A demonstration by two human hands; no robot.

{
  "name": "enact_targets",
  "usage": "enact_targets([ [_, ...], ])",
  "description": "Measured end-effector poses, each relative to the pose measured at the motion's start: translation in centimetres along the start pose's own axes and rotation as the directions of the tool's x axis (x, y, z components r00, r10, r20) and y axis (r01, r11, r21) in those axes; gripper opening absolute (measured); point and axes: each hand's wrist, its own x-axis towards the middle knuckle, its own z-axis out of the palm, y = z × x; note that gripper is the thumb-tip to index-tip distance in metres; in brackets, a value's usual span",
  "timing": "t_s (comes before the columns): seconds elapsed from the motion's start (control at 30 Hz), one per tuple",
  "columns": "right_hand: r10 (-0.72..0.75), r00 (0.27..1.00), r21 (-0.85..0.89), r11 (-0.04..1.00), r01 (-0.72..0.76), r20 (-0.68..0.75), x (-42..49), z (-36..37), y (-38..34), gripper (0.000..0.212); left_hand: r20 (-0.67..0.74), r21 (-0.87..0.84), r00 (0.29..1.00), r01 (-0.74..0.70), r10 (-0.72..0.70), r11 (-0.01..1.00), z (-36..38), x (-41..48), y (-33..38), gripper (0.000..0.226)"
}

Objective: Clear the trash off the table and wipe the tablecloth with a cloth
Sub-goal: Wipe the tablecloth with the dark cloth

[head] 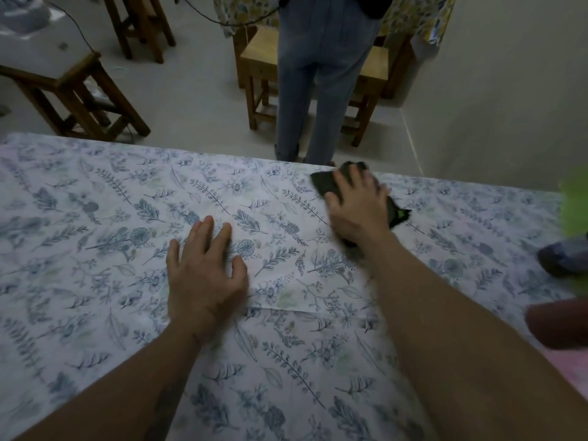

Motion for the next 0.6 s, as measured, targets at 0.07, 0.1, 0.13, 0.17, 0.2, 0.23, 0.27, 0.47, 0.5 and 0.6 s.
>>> enact_targets([
  [0.07,0.154,0.987,-0.017,0.988,-0.155,-0.041,0.5,-1.2,4.2,0.063,-0.008,-0.001,1.0,-0.002,0.002,1.0,0.1,0.1,0.0,0.068],
  [0.1,0.235,0.97,-0.029,0.971,-0.237,-0.056,0.1,-1.8,6.5,0.062,-0.008,-0.001,1.0,-0.001,0.001,1.0,0.1,0.1,0.0,0.068],
  [0.13,0.314,0.947,-0.039,0.948,-0.317,-0.07,-0.5,-2.4,8.7,0.061,-0.007,-0.002,1.0,0.002,-0.002,1.0,0.1,0.1,0.0,0.068],
  [0.17,0.388,0.917,-0.042,0.919,-0.393,-0.087,-1.5,-2.9,10.7,0.061,-0.004,0.0,1.0,0.004,-0.004,1.0,0.0,0.1,0.0,0.068],
  [0.2,0.458,0.883,-0.038,0.885,-0.463,-0.102,-2.5,-3.4,12.2,0.06,-0.001,0.006,1.0,0.006,-0.006,1.0,0.0,0.1,0.0,0.069],
  [0.23,0.52,0.847,-0.026,0.851,-0.525,-0.108,-3.6,-3.6,13.3,0.059,0.003,0.012,1.0,0.006,-0.006,1.0,0.0,0.1,0.0,0.069],
  [0.27,0.568,0.816,-0.012,0.82,-0.573,-0.108,-4.5,-3.7,13.8,0.058,0.008,0.015,1.0,0.006,-0.006,1.0,-0.1,0.1,0.0,0.07],
  [0.47,0.567,0.815,0.021,0.822,-0.569,-0.119,-7.4,-2.4,9.3,0.057,0.014,0.005,1.0,0.008,-0.008,1.0,-0.5,-0.1,0.3,0.07],
  [0.5,0.535,0.836,0.019,0.844,-0.537,-0.125,-8.0,-1.9,7.9,0.057,0.015,0.001,1.0,0.006,-0.006,1.0,-0.5,-0.1,0.4,0.07],
  [0.6,0.4,0.91,0.049,0.916,-0.397,-0.111,-10.6,-0.3,2.2,0.059,0.022,0.014,1.0,-0.004,0.003,1.0,-0.6,-0.2,0.5,0.069],
])
